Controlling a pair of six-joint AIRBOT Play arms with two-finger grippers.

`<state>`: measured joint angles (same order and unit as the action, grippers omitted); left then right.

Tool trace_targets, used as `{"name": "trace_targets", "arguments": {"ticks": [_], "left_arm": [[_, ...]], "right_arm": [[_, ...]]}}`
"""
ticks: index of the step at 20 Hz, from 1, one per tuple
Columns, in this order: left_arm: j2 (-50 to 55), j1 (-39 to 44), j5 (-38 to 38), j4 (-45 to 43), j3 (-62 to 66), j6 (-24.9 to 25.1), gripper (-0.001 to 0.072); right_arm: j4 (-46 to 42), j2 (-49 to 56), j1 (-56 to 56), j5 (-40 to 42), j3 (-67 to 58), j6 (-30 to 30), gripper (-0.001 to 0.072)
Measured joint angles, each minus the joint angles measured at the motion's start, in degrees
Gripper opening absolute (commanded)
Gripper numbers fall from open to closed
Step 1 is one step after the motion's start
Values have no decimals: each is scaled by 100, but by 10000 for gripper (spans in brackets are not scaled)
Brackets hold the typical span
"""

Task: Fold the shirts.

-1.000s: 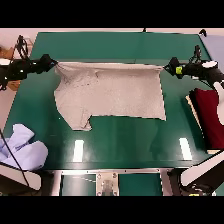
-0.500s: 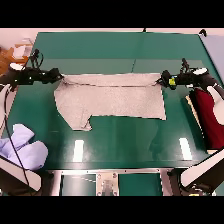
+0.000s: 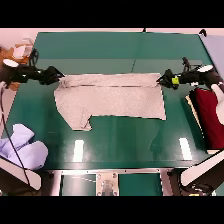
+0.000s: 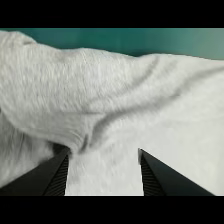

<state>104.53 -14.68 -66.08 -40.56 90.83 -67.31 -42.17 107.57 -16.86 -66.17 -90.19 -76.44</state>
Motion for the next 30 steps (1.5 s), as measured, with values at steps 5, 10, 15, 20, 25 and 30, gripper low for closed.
{"name": "trace_targets", "arguments": {"ticks": [5, 10, 15, 20, 25, 30], "left_arm": [[-730, -568, -1388, -358, -651, -557, 501], [-2559, -780, -1191, -636, -3136, -557, 500], [-3967, -647, -227, -678, -5178, -573, 501], [-4262, 348, 1128, -483, -6065, -863, 501], [-4306, 909, 2129, -369, -6393, -1239, 501], [-3862, 1029, 2500, 417, -6457, -1084, 235]], "right_arm": [[-501, -1060, -289, -872, 780, -85, 228], [-835, -3058, -570, -540, 3403, -138, 232], [-568, -4804, -702, 525, 5807, -280, 308], [28, -5104, -549, 1631, 6798, -267, 270], [409, -5001, -348, 2420, 6996, -247, 269], [627, -4848, -299, 2761, 7031, -243, 269]]}}
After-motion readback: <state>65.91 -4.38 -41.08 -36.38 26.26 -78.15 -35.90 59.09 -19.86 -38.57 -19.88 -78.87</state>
